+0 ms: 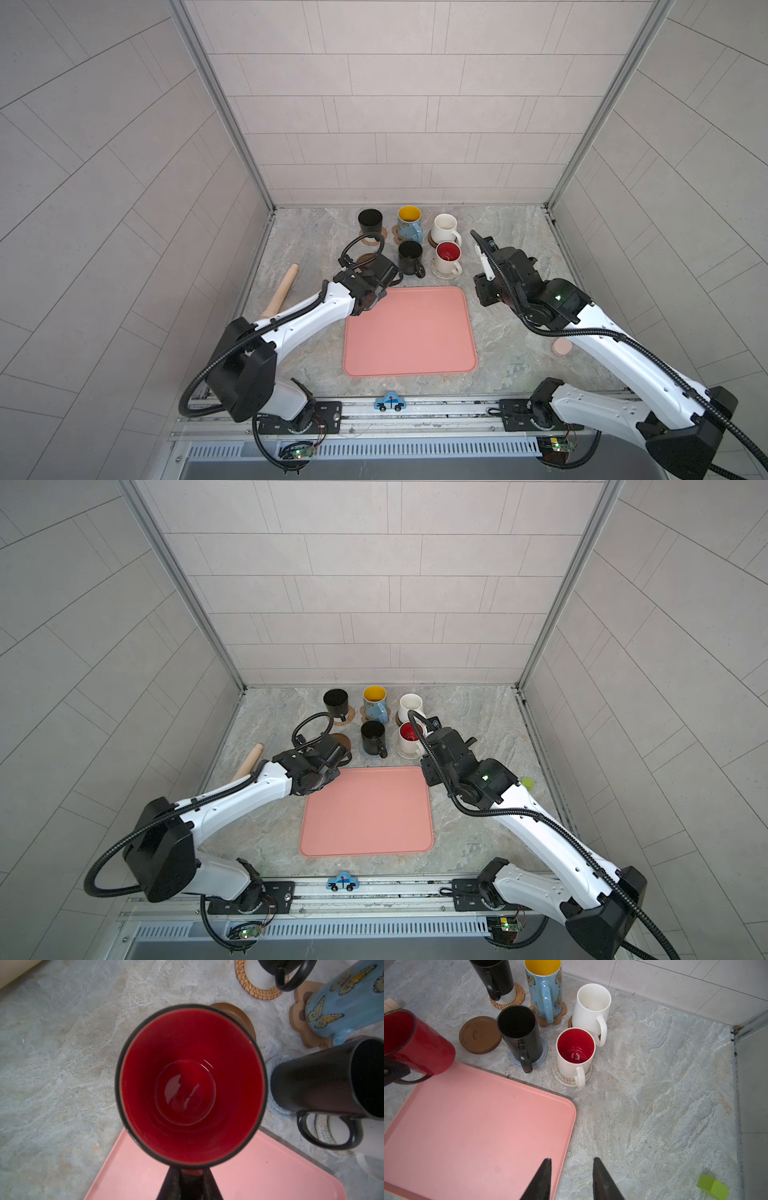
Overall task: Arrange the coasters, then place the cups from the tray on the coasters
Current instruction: 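Carry the red mug with the left gripper over the brown wooden coaster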
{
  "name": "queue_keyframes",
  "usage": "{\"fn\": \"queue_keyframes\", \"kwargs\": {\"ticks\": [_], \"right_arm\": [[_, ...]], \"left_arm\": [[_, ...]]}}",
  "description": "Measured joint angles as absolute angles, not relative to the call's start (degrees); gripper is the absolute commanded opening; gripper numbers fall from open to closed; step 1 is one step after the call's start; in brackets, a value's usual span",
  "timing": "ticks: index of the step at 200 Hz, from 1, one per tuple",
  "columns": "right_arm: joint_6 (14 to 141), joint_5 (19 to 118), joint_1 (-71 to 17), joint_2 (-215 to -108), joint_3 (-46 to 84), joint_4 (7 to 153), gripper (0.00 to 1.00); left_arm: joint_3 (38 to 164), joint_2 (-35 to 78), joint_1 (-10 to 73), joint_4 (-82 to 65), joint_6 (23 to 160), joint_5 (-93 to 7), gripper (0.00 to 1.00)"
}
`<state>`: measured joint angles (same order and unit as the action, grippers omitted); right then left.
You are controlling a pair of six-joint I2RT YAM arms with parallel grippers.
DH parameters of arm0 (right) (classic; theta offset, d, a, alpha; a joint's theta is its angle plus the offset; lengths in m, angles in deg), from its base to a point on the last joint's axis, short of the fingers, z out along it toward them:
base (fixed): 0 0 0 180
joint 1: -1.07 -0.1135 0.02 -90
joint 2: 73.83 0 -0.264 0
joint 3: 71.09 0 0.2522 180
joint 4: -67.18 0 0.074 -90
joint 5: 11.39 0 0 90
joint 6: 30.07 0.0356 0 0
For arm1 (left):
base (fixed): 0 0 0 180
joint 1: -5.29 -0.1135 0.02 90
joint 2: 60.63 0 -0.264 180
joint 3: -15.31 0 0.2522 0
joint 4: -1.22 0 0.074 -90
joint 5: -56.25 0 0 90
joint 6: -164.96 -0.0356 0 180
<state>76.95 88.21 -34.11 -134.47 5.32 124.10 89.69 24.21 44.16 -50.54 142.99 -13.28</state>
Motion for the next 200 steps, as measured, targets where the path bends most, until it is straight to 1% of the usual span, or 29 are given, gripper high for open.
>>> {"fn": "queue_keyframes", "kwargs": {"ticks": [52,108,200], "right_arm": [[77.21,88.39,-33.80,-133.60,4.12,124.58,0.36],[77.19,88.54,-32.97,-132.35,4.08,125.04,0.36],[77.58,88.61,-32.21,-127.96,1.61,126.48,0.36]], "left_arm": [[96.65,33.15,40.82,-48.44,140.70,-15.05,0.08],[103.18,39.99,38.79,-47.61,138.92,-16.60,0.08],[111.33,46.68,36.40,-48.53,135.45,-18.48,0.07]]}}
